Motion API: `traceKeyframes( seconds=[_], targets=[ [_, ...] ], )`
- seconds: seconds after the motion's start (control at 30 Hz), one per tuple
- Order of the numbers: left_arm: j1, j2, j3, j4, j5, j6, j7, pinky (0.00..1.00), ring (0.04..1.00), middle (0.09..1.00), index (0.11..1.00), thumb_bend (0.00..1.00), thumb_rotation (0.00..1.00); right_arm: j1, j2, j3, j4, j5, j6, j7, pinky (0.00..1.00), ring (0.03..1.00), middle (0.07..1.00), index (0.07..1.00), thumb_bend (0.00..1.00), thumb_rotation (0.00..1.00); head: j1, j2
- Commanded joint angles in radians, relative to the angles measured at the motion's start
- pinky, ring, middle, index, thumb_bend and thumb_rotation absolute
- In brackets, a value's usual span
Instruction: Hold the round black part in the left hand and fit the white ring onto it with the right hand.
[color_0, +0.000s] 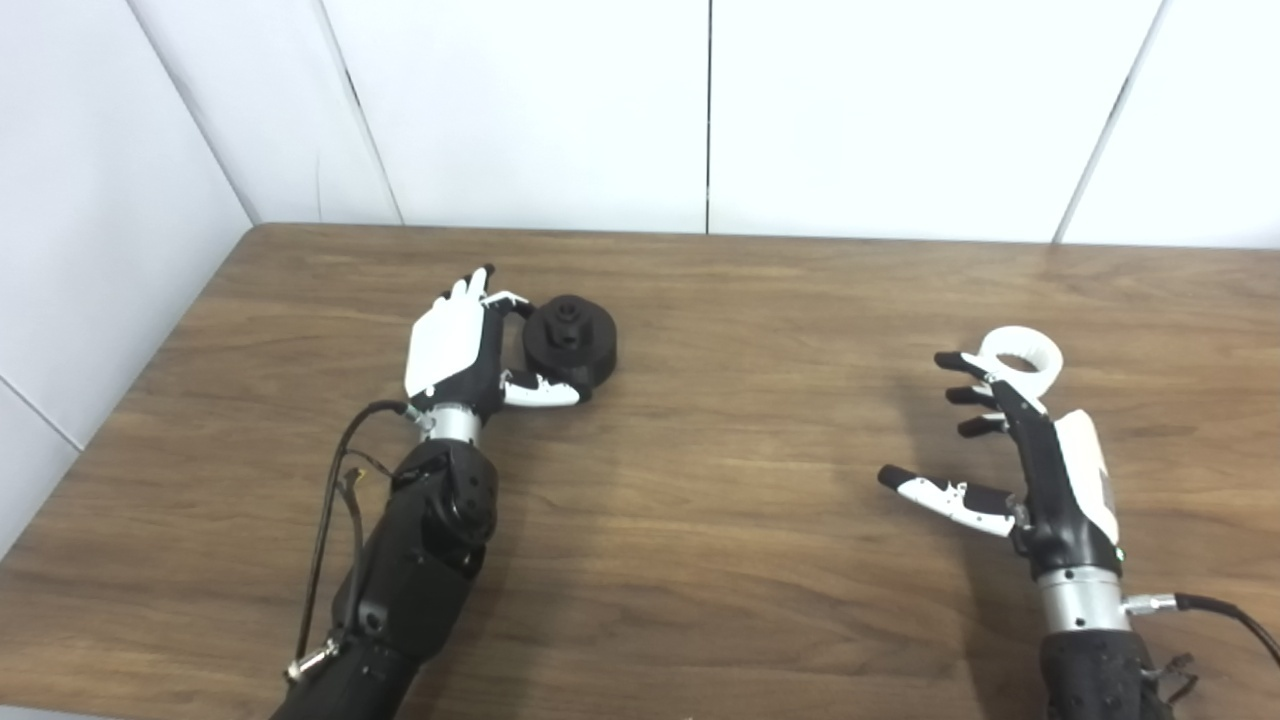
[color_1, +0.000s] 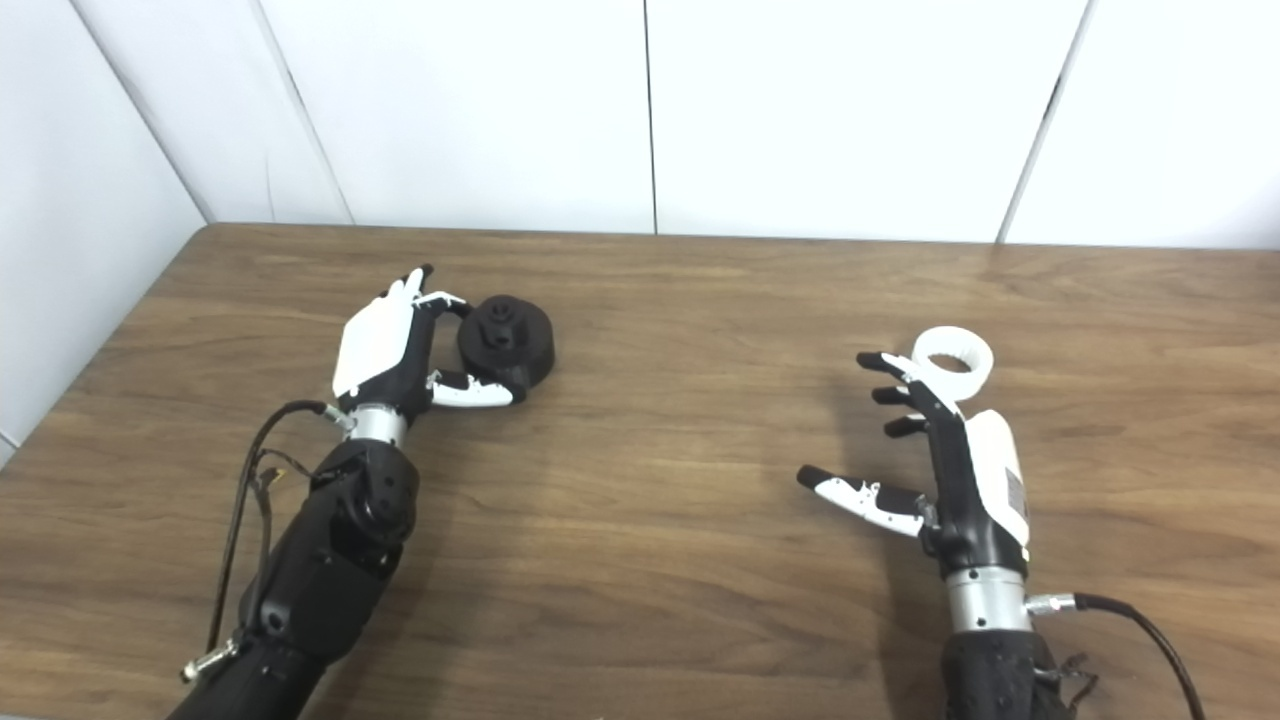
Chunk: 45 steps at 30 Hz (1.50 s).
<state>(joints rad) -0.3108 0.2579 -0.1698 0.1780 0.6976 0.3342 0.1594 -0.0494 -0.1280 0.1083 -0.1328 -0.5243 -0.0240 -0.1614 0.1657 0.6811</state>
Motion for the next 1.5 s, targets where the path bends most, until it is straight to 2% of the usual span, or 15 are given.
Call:
traceKeyframes(
  seconds=[0.0, 0.37, 0.5, 0.6, 0.67, 0.8, 1.13, 1.4, 1.47],
  targets=[
    [-0.017, 0.01, -0.012, -0.055, 0.0, -0.042, -0.002, 1.0, 1.0, 1.0, 0.631, 0.95, 0.29, -0.023, 0.001, -0.006, -0.042, -0.001, -0.039, -0.013, 0.6, 0.731, 0.838, 0.783, 0.78, 0.19, 0.001, 0.001],
    [0.065, -0.015, -0.122, -0.224, 0.013, -0.043, -0.138, 1.0, 1.0, 1.0, 0.629, 0.98, 0.31, -0.031, 0.004, -0.006, -0.058, -0.007, -0.026, -0.008, 0.61, 0.735, 0.841, 0.785, 0.79, 0.22, -0.033, 0.017],
    [0.088, -0.027, -0.137, -0.269, 0.012, -0.044, -0.173, 1.0, 1.0, 1.0, 0.629, 0.98, 0.3, -0.031, 0.006, -0.005, -0.064, -0.015, -0.026, -0.011, 0.61, 0.736, 0.841, 0.784, 0.79, 0.23, -0.055, 0.023],
    [0.107, -0.034, -0.156, -0.3, 0.011, -0.068, -0.186, 1.0, 1.0, 1.0, 0.625, 0.98, 0.3, -0.031, 0.01, -0.004, -0.068, -0.017, -0.025, -0.011, 0.6, 0.732, 0.839, 0.783, 0.79, 0.22, -0.073, 0.027],
    [0.115, -0.035, -0.168, -0.315, 0.018, -0.074, -0.199, 1.0, 1.0, 1.0, 0.635, 0.98, 0.35, -0.032, 0.011, -0.004, -0.069, -0.013, -0.025, -0.009, 0.61, 0.741, 0.842, 0.786, 0.78, 0.21, -0.081, 0.03],
    [0.126, -0.041, -0.201, -0.345, 0.033, -0.091, -0.223, 1.0, 1.0, 1.0, 0.641, 0.98, 0.36, -0.033, 0.018, -0.002, -0.083, -0.013, -0.002, 0.005, 0.63, 0.752, 0.85, 0.794, 0.78, 0.23, -0.109, 0.037],
    [0.135, -0.065, -0.216, -0.349, 0.036, -0.126, -0.242, 1.0, 1.0, 1.0, 0.636, 0.99, 0.37, -0.033, 0.026, -0.002, -0.089, -0.041, -0.004, -0.001, 0.61, 0.736, 0.842, 0.789, 0.78, 0.24, -0.15, 0.047],
    [0.144, -0.076, -0.213, -0.352, 0.038, -0.141, -0.262, 1.0, 1.0, 1.0, 0.637, 0.98, 0.34, -0.036, 0.035, -0.003, -0.097, -0.057, 0.014, 0.004, 0.62, 0.752, 0.849, 0.794, 0.77, 0.24, -0.191, 0.05],
    [0.144, -0.074, -0.21, -0.351, 0.036, -0.142, -0.268, 1.0, 1.0, 1.0, 0.638, 0.97, 0.34, -0.041, 0.03, -0.006, -0.098, -0.092, 0.024, -0.006, 0.71, 0.815, 0.86, 0.797, 0.78, 0.29, -0.206, 0.049]
  ],
)
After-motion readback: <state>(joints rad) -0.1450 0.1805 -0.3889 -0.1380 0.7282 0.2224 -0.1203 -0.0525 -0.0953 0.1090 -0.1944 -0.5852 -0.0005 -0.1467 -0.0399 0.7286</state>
